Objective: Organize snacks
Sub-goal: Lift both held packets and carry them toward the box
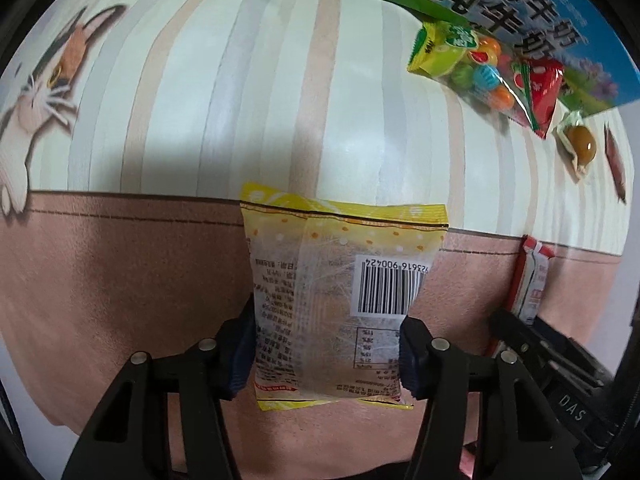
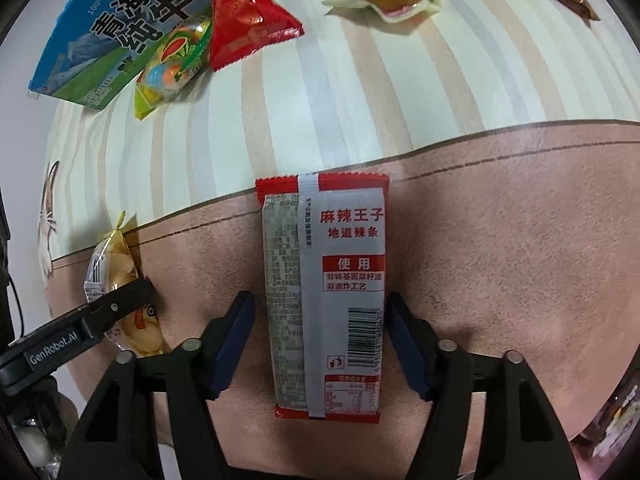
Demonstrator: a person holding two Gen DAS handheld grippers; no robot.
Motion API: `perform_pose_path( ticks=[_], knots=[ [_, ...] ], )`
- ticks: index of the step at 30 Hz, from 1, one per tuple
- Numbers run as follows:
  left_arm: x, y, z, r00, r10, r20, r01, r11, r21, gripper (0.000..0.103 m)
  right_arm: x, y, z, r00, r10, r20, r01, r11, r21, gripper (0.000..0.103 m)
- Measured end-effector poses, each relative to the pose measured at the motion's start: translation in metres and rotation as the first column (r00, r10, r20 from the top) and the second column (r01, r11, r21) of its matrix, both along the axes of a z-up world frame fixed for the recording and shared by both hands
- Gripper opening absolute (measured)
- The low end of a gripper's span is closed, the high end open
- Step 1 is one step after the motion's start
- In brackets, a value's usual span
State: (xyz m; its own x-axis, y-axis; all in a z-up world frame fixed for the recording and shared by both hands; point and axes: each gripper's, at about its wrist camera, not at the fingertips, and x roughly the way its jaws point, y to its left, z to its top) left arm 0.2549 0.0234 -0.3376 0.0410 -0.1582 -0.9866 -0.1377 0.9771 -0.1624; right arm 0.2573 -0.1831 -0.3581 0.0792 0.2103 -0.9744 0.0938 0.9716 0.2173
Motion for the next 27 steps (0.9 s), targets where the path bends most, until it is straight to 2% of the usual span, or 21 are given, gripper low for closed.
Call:
perform_pose_path(
  ticks=[2, 7, 10, 15, 19, 23, 27],
  knots=[
    [0.000, -0.007, 0.000, 1.000, -0.014, 0.007, 0.014, 1.000, 0.024, 0.054, 0.001, 0.012, -0.002, 1.000, -0.005, 0.015, 0.005, 1.000, -0.008, 0.058],
    [-0.004, -0.025, 0.007, 0.999, -0.033, 0.023, 0.032, 0.998, 0.057, 0.050, -0.006, 0.006, 0.008, 0.999, -0.002, 0.043, 0.002, 1.000, -0.006, 0.051],
    [-0.005, -0.029, 0.007, 0.999, -0.041, 0.019, 0.040, 0.998, 0.044, 0.048, -0.012, -0.002, 0.018, 0.999, -0.001, 0.052, 0.001, 1.000, 0.006, 0.049],
    [-0.010, -0.029, 0.023, 0.998, -0.047, 0.031, 0.046, 0.999, 0.024, 0.048, -0.018, -0.011, 0.034, 0.998, -0.004, 0.064, 0.000, 0.998, 0.056, 0.047],
    [-0.007, -0.028, 0.050, 0.997, -0.044, 0.063, 0.044, 0.999, -0.008, 0.048, -0.017, -0.017, 0.061, 0.995, -0.004, 0.097, -0.007, 0.994, 0.110, 0.047],
    [0.001, -0.018, 0.095, 0.991, -0.035, 0.128, 0.043, 0.997, -0.058, 0.048, -0.006, -0.022, 0.091, 0.988, -0.007, 0.152, -0.017, 0.987, 0.160, 0.047],
    [0.026, -0.023, 0.146, 0.974, -0.047, 0.222, 0.071, 0.992, -0.101, 0.048, 0.020, -0.032, 0.145, 0.971, -0.005, 0.238, -0.043, 0.980, 0.194, 0.047]
  ],
)
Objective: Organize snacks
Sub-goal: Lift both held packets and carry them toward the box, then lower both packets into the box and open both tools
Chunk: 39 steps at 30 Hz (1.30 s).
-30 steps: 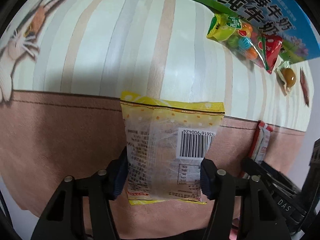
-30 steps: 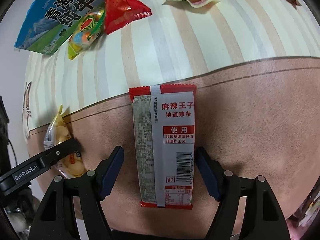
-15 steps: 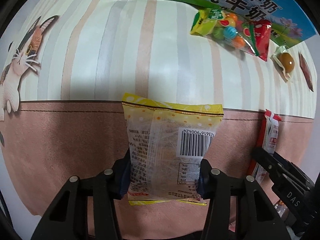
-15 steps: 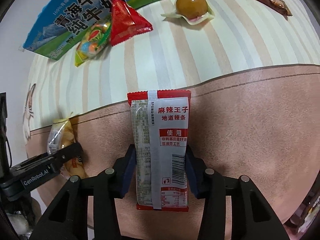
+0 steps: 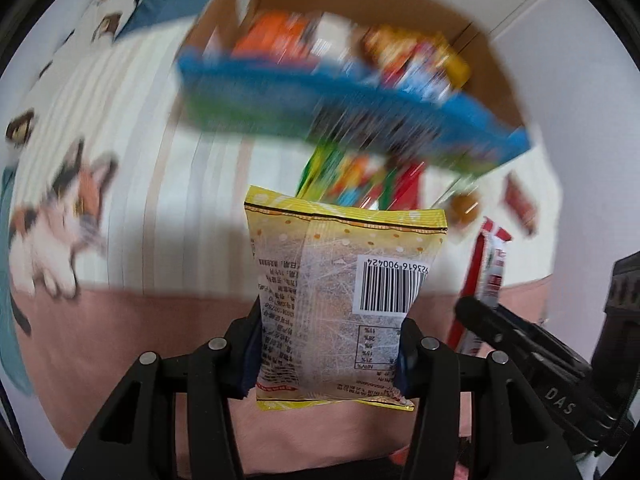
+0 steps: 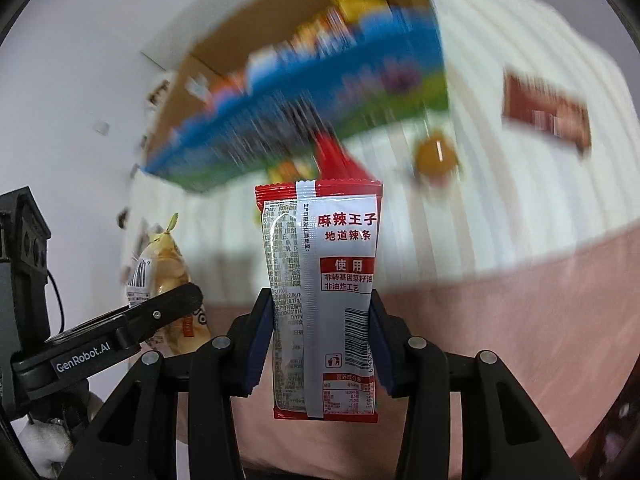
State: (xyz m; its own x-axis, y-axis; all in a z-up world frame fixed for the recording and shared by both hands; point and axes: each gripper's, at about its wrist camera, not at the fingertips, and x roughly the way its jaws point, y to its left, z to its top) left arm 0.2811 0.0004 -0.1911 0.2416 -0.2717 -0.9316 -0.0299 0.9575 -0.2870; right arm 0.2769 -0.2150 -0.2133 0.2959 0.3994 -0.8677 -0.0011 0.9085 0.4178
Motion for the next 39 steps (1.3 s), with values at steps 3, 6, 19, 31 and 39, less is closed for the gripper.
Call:
perform_pose_path(
  ticks=[3, 6, 19, 31, 39],
  knots=[
    [0.029, -0.004, 0.038, 0.998, -0.025, 0.057, 0.028, 0.999, -0.037, 0.048, 0.024, -0.008, 0.041, 0.998, -0.001, 0.067, 0.000, 1.000, 0.028, 0.047],
    [0.072, -0.018, 0.060, 0.994, -0.056, 0.092, 0.059, 0.997, -0.040, 0.048, 0.054, -0.012, 0.078, 0.992, -0.001, 0.128, -0.002, 1.000, 0.024, 0.047],
    [0.241, -0.049, 0.038, 0.993, -0.114, -0.033, 0.116, 0.991, 0.071, 0.048, 0.220, -0.009, 0.082, 0.998, 0.010, 0.065, 0.004, 0.978, -0.209, 0.047],
    [0.295, -0.054, -0.029, 0.977, -0.136, -0.165, 0.153, 0.984, 0.096, 0.054, 0.267, 0.005, 0.010, 0.997, -0.019, -0.080, -0.005, 0.956, -0.294, 0.057],
    [0.295, -0.051, -0.023, 0.982, -0.133, -0.137, 0.146, 0.985, 0.091, 0.090, 0.258, 0.012, 0.005, 0.996, -0.005, -0.091, -0.022, 0.954, -0.300, 0.091]
  ],
)
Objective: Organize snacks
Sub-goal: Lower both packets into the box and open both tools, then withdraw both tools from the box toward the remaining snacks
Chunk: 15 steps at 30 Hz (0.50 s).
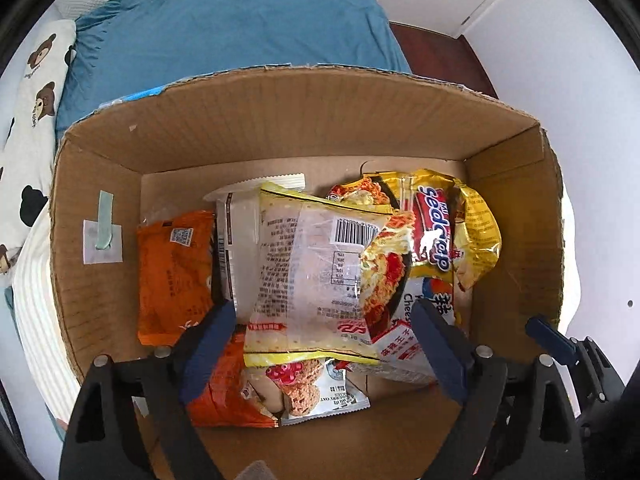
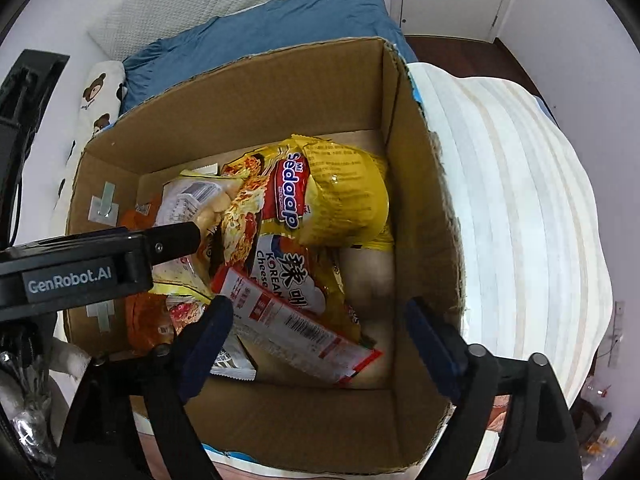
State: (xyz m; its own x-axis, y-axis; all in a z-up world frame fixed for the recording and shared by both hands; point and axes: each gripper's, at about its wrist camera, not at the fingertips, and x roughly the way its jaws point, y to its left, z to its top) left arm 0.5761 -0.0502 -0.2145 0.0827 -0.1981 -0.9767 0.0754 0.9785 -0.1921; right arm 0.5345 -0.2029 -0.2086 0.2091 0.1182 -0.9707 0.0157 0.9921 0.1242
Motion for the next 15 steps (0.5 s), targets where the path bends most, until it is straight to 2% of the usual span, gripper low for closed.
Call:
perform_pose_path(
  ticks=[7, 13, 15],
  knots=[
    [-0.021, 0.012, 0.024, 0.998, 0.022, 0.054, -0.022, 1.000, 0.005, 0.090, -0.004, 0.004, 0.002, 1.000, 0.003, 0.016, -0.003, 1.000, -0.018, 0.095],
    [-0.053, 0.031, 0.058, 0.981, 0.071, 0.180, -0.075, 0.997, 0.017, 0.090, -0.022, 0.009, 0.014, 0.997, 0.025, 0.069, -0.024, 0.999, -0.025, 0.096],
    [-0.071, 0.039, 0.070, 0.967, 0.095, 0.238, -0.103, 0.994, 0.021, 0.090, -0.032, 0.010, 0.020, 0.994, 0.027, 0.102, -0.025, 0.999, -0.023, 0.096]
  ],
)
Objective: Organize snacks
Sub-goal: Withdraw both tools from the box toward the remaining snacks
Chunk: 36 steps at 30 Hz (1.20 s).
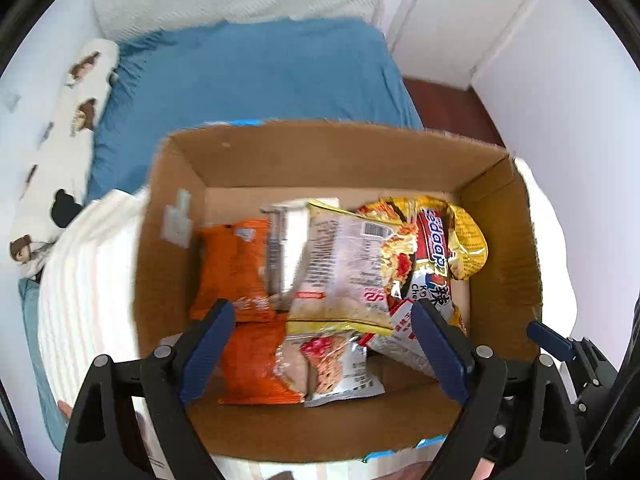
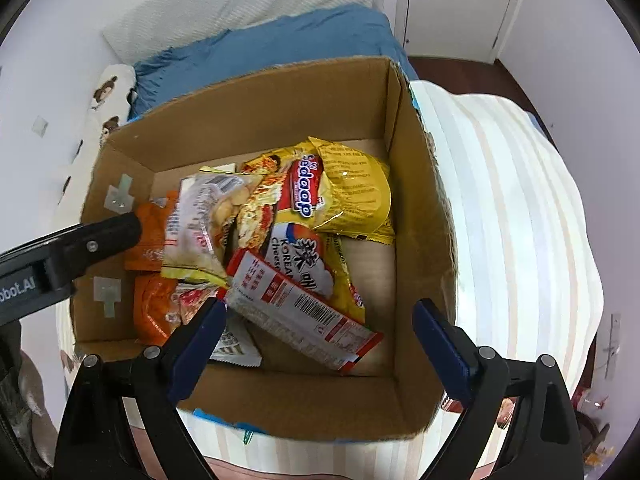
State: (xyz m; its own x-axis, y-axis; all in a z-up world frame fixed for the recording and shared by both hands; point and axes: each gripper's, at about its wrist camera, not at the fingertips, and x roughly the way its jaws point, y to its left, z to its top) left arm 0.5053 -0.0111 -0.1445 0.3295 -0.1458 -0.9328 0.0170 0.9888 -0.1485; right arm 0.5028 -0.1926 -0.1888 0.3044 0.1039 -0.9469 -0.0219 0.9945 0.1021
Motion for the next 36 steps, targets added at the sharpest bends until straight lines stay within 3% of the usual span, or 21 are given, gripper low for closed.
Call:
perform_pose_path(
  ticks=[11, 23, 27, 30, 36],
  knots=[
    [-0.089, 0.021, 0.035, 0.973, 0.081, 0.216, -0.096, 0.993, 0.061, 0.090, -0.064, 0.009, 0.040, 0.984, 0.022, 0.176, -0.017, 0.999, -0.029, 0.096],
    [-0.167, 0.018, 0.061, 0.938, 0.086, 0.335, -0.122, 0.989, 0.089, 0.090, -0.142, 0.009, 0.084, 0.951, 0.029, 0.306, -0.035, 0.999, 0.013, 0.096],
    [-0.182, 0.013, 0.060, 0.941, 0.088, 0.327, -0.125, 0.988, 0.094, 0.090, -0.158, 0.007, 0.089, 0.952, 0.038, 0.302, -0.055, 0.997, 0.046, 0.096],
    [-0.187, 0.011, 0.046, 0.955, 0.101, 0.278, -0.128, 0.989, 0.080, 0.090, -0.164, -0.002, 0.077, 0.963, 0.021, 0.267, -0.046, 0.995, 0.087, 0.096],
    [-0.170, 0.002, -0.023, 0.985, 0.157, 0.072, -0.160, 0.986, 0.040, 0.090, -0.165, -0.039, 0.014, 0.990, -0.093, 0.111, 0.066, 0.972, 0.224, 0.094]
  ],
)
